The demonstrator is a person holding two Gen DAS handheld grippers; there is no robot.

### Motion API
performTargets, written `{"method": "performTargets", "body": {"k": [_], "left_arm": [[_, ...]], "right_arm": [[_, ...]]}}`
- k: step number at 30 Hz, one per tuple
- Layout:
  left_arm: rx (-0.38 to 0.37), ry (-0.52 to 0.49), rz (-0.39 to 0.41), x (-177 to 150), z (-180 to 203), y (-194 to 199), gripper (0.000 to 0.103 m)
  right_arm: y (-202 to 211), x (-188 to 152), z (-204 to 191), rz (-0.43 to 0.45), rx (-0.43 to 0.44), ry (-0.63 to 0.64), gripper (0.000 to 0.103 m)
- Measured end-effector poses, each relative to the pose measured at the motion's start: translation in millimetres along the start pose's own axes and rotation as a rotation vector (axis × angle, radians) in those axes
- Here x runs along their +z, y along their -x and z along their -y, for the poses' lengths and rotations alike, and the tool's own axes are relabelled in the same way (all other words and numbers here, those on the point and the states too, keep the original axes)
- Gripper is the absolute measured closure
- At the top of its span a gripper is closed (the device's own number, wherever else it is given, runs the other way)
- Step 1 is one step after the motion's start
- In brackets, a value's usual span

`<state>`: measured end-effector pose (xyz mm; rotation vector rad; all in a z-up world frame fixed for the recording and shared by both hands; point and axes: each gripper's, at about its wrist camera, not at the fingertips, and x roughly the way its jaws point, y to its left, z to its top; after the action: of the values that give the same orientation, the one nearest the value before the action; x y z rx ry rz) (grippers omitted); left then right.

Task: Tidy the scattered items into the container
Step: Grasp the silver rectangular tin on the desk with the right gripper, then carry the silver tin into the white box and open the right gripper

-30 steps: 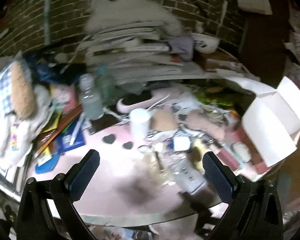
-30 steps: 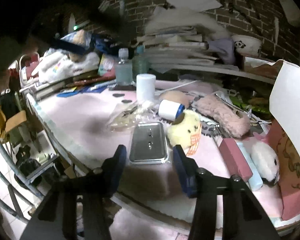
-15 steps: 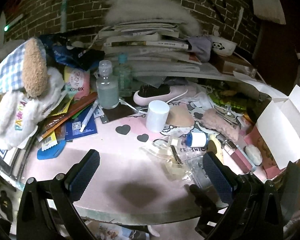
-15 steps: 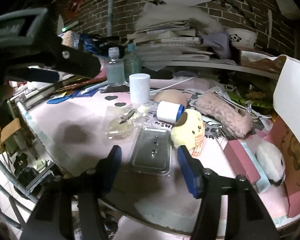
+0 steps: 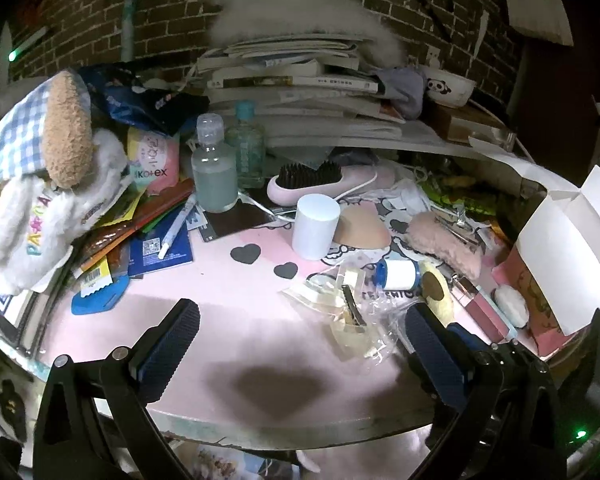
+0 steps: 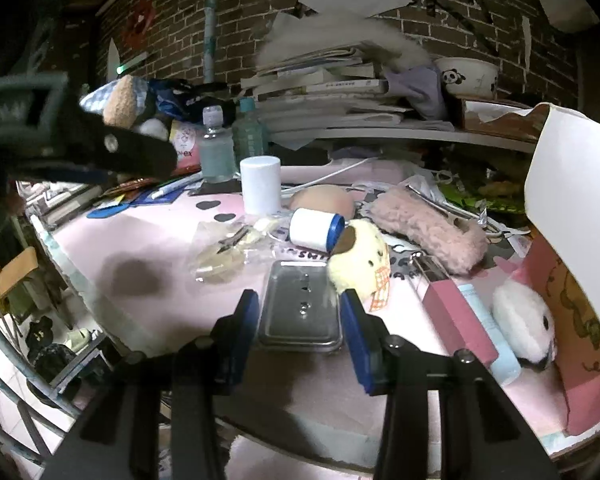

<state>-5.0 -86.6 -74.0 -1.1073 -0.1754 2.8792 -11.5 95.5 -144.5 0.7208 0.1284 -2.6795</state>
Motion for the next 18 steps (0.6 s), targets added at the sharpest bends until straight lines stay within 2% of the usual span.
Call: {"method": "performTargets", "body": {"k": [6, 10, 18], "left_arm": [[0.005, 0.01, 0.008, 2, -3, 3, 0.0], [0.011, 0.014, 0.007, 2, -5, 3, 0.0], [-0.002, 0.008, 0.003, 3, -1, 2, 0.0]], "right_arm": [[12, 8, 0, 0.021, 0.034, -0.011, 0.063], [22, 15, -4, 0.073, 0.014, 0.018, 0.063], [23, 27, 0, 0.119, -0.047, 0.046, 0.063]]}}
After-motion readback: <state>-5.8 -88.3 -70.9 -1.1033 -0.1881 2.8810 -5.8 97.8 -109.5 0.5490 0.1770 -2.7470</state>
